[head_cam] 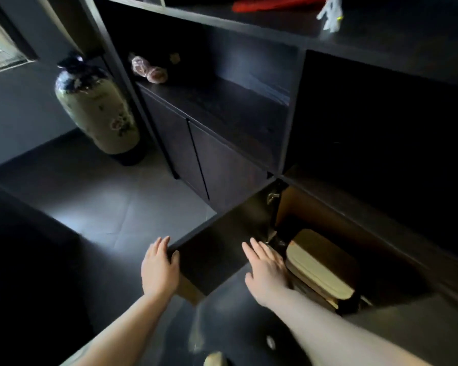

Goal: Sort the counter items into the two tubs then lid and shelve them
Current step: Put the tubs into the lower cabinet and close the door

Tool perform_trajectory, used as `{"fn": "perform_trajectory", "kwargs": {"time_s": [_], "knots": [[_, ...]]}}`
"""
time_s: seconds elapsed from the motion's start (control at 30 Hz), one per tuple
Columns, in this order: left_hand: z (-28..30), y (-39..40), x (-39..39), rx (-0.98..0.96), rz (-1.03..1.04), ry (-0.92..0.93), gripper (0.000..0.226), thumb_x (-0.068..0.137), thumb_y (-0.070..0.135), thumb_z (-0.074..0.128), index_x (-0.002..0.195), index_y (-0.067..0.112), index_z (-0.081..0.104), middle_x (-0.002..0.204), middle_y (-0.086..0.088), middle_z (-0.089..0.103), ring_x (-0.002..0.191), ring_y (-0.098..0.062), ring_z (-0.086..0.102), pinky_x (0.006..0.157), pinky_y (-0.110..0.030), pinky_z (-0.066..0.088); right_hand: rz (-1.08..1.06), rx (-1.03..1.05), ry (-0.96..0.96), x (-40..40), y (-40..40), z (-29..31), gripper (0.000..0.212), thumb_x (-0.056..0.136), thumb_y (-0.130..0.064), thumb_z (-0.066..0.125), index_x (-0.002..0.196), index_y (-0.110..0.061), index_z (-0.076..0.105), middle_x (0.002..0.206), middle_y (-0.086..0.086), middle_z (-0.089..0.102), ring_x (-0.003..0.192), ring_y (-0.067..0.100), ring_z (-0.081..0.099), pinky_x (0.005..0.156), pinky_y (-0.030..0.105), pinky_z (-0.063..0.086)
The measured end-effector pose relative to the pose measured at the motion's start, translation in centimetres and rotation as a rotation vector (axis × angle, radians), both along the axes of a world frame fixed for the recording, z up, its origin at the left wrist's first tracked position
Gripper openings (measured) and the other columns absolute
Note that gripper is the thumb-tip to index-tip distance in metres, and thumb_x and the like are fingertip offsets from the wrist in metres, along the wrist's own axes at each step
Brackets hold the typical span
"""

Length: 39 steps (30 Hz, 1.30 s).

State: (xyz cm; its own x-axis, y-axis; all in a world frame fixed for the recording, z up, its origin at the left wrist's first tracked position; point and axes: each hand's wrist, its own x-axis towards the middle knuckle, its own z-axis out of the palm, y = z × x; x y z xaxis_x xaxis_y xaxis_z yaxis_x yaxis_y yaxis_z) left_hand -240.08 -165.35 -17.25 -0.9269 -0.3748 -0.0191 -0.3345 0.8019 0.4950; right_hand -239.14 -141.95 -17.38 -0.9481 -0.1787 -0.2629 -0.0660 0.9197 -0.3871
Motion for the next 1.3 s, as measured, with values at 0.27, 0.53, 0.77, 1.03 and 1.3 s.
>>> {"fn": "perform_trajectory", "kwargs": {"time_s": [0.27, 0.53, 0.77, 1.03, 1.3], "knots": [[-1.8, -3.7, 0.8, 0.226, -0.063, -0.057, 0.022, 0.09, 0.016, 0.056, 0.108, 0.022, 0.069, 0.106, 0.0, 0.068, 0.099, -0.02, 0.058, 0.081, -0.028, 0.042, 0.097, -0.106, 0.042, -4.1, -12.4, 0.2, 0.044, 0.1, -0.037, 0.039, 0.144, -0.029, 0.038, 0.16, -0.001, 0.013, 0.146, 0.017, 0.007, 0.118, 0.038, 0.008], [-1.5, -1.5, 4.7, 0.737, -0.182, -0.287, 0.023, 0.075, -0.001, 0.072, 0.085, 0.02, 0.075, 0.073, -0.002, 0.074, 0.069, -0.019, 0.07, 0.063, -0.027, 0.054, 0.076, -0.114, 0.186, 0.3, -7.5, -1.1, 0.022, 0.089, -0.033, 0.06, 0.107, -0.021, 0.061, 0.136, 0.0, 0.047, 0.133, 0.019, 0.034, 0.106, 0.032, 0.028], [-3.3, 8.3, 9.3, 0.99, -0.287, -0.502, 0.037, 0.07, 0.0, 0.079, 0.102, 0.012, 0.067, 0.093, -0.008, 0.073, 0.086, -0.016, 0.07, 0.07, -0.036, 0.058, 0.041, -0.23, 0.04, 5.4, 2.7, -0.3, 0.022, 0.089, -0.023, 0.058, 0.111, -0.024, 0.063, 0.153, -0.007, 0.032, 0.143, 0.012, 0.021, 0.118, 0.033, 0.014], [-2.3, 25.9, 11.1, 1.096, -0.16, -0.531, 0.038, 0.07, 0.002, 0.071, 0.102, 0.014, 0.057, 0.098, -0.005, 0.072, 0.09, -0.024, 0.069, 0.067, -0.035, 0.055, -0.168, -0.092, -0.063, 8.9, 13.4, 1.3, 0.049, 0.095, -0.005, 0.041, 0.139, -0.026, 0.046, 0.155, -0.018, 0.023, 0.141, 0.018, 0.027, 0.113, 0.025, 0.014], [-1.0, 35.7, 10.4, 0.897, -0.194, -0.412, 0.022, 0.084, 0.014, 0.06, 0.087, 0.035, 0.063, 0.071, 0.021, 0.066, 0.073, 0.0, 0.06, 0.052, -0.017, 0.043, -0.104, 0.154, -0.03, 8.6, 21.2, 2.4, 0.036, 0.093, -0.006, 0.048, 0.128, -0.015, 0.05, 0.142, 0.001, 0.046, 0.118, 0.034, 0.053, 0.097, 0.041, 0.045]]}}
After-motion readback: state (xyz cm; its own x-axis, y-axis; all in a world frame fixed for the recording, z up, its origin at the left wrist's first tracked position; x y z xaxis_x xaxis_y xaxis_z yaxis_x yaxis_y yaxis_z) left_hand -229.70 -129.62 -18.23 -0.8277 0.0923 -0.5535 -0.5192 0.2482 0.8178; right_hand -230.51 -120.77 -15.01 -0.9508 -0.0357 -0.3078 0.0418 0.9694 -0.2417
